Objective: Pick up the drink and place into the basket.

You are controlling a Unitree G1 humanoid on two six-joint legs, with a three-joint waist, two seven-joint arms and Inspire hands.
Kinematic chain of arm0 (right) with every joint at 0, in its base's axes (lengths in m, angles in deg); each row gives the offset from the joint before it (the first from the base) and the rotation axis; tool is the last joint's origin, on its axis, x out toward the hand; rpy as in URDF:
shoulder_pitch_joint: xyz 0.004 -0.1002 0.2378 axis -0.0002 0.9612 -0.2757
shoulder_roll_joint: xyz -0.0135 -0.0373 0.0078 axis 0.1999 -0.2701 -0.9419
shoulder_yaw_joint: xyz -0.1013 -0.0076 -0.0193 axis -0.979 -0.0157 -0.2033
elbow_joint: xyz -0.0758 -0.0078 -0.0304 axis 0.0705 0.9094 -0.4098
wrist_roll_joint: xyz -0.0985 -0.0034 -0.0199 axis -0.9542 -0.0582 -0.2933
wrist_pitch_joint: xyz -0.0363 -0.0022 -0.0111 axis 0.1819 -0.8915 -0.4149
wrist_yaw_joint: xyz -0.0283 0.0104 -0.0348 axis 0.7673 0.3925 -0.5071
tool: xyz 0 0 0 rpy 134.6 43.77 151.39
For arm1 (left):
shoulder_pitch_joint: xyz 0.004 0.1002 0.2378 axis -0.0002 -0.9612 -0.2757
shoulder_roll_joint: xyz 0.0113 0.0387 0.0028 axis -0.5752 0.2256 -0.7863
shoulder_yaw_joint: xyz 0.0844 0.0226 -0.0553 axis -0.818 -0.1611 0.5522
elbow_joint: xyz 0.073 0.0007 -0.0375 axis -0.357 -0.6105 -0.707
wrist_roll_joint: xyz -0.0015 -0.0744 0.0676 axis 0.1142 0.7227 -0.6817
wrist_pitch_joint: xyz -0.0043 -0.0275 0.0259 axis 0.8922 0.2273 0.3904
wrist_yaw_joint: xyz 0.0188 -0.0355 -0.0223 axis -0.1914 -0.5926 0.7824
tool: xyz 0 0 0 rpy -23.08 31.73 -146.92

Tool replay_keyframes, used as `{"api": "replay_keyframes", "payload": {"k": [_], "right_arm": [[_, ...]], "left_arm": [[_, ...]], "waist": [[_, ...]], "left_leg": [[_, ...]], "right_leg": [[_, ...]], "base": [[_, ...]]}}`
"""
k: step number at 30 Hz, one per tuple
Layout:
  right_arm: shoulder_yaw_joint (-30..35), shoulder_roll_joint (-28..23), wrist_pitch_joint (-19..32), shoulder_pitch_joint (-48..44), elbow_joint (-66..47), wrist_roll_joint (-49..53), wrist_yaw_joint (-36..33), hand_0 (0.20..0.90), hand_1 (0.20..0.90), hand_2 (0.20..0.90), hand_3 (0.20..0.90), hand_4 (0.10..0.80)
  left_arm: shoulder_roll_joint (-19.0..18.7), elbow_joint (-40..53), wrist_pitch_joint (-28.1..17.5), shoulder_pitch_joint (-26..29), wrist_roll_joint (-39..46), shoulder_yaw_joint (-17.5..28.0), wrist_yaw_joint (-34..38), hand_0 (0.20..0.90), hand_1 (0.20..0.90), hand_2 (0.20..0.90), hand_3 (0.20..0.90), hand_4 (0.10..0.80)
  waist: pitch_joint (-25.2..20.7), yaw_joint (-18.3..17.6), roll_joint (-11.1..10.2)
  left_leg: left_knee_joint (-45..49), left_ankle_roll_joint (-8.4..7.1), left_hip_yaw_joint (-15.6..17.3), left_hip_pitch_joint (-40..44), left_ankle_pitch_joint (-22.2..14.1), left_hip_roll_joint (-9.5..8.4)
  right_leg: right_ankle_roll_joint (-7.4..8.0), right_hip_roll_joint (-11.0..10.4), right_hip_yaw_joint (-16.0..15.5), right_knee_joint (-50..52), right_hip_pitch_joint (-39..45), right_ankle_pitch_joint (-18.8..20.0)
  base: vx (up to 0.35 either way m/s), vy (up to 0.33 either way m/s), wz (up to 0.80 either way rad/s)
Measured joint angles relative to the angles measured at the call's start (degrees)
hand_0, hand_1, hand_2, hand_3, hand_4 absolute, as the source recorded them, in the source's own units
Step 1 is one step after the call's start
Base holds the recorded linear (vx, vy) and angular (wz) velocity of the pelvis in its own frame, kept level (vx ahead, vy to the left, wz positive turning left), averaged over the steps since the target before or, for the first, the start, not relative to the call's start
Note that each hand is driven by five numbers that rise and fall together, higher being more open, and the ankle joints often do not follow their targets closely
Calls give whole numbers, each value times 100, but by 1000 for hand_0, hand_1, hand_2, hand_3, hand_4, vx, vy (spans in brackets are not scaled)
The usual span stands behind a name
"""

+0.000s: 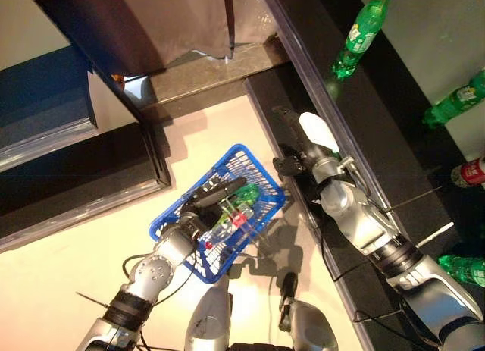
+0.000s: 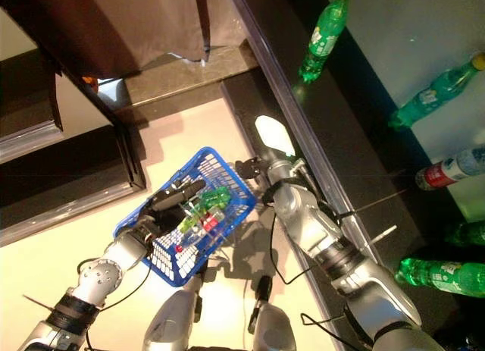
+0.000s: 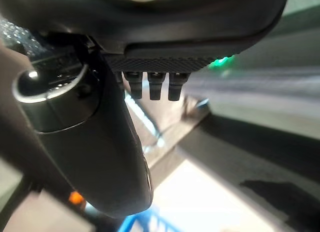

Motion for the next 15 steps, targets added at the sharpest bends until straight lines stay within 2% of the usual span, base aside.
{"api": "replay_keyframes", "payload": {"k": [6,9,11,15], "right_arm": [[871,-34,236,1103,-410,376,-220,900,900,900,900,800],[1176,306,703,1799,-409,1304,-242,900,900,900,900,800],[1196,746,1032,2490,-317,1920,-149,900,900,900,900,800],[1187,1005,1260,3355,-200,2665,535,900,900,900,900,800]], "left_arm": [[154,-3,43,-709,-704,383,9,300,300,300,200,100],[383,-22,-55,-1102,-1217,521,4,300,300,300,200,100],[511,-313,-237,-1372,-1618,550,-28,300,300,300,200,100],[597,-899,-395,-1581,-2043,638,-272,300,300,300,200,100]], "waist": [[-19,1,-46],[-104,-21,-109],[-210,-77,-158],[-254,-183,-162]], "left_leg": [[-2,-20,57,141,-59,12],[-3,-25,91,196,-106,28],[-3,-37,113,202,-139,37],[-4,-41,143,216,-152,66]], "right_leg": [[-14,32,9,-200,220,56],[-18,37,28,-303,302,77],[-29,53,49,-370,327,91],[-35,56,61,-402,344,103]], "base": [[13,-7,-2],[-6,0,-6],[-2,16,-7],[9,11,-3]]}}
